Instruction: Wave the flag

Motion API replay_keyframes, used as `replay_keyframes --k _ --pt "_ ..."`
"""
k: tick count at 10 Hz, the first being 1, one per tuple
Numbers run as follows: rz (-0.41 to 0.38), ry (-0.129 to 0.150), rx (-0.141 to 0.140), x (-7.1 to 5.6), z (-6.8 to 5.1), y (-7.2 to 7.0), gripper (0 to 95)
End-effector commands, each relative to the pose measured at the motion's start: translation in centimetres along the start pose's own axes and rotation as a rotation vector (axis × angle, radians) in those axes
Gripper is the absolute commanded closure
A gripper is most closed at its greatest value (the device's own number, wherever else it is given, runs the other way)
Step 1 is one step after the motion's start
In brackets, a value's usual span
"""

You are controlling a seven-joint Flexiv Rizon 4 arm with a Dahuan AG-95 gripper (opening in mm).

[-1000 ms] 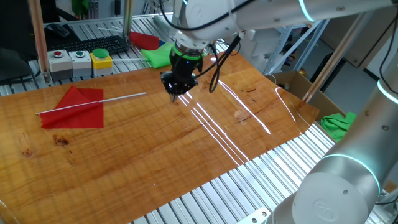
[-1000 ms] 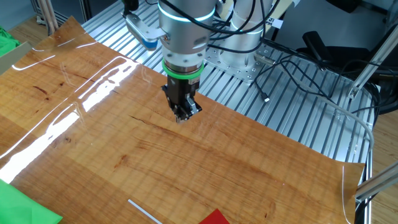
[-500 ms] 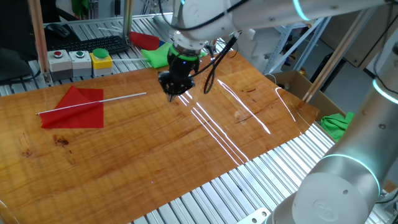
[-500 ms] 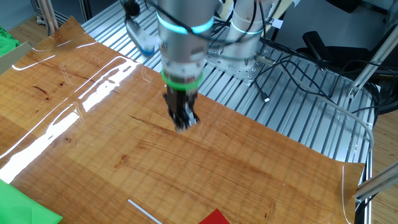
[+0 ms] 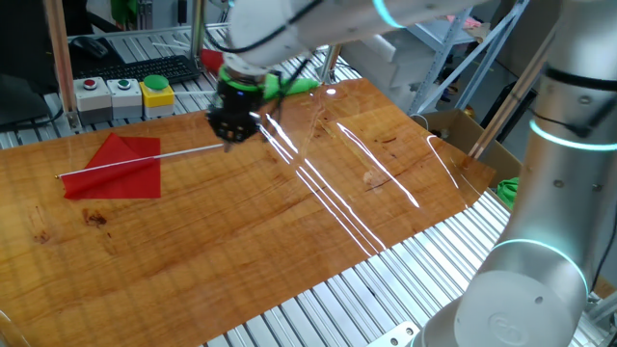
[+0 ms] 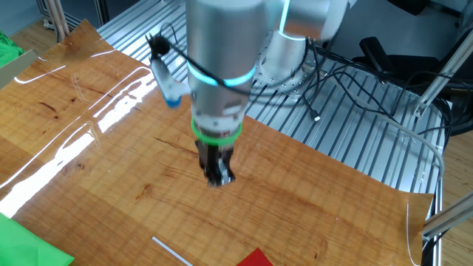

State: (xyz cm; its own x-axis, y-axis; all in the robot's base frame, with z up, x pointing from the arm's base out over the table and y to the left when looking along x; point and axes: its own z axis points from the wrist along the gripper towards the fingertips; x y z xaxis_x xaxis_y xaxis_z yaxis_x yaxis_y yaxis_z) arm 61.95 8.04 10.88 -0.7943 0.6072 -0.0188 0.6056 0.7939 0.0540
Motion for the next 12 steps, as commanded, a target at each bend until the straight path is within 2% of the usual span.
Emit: replay_keyframes --k 1,2,3,4,9,12 --pt "0.029 -0.003 0.011 -1.1 0.7 2.0 95.0" --pt "0.045 -0.004 0.017 -1.7 0.8 2.8 95.0" --pt "0.057 0.009 0.021 -2.3 0.4 3.2 95.0" --pt "0.065 0.008 0.022 -2.6 0.3 3.3 95.0" --pt "0.077 0.004 0.032 -2.3 0.5 3.1 95.0" --pt "0.057 0.007 0.026 -2.3 0.5 3.1 95.0"
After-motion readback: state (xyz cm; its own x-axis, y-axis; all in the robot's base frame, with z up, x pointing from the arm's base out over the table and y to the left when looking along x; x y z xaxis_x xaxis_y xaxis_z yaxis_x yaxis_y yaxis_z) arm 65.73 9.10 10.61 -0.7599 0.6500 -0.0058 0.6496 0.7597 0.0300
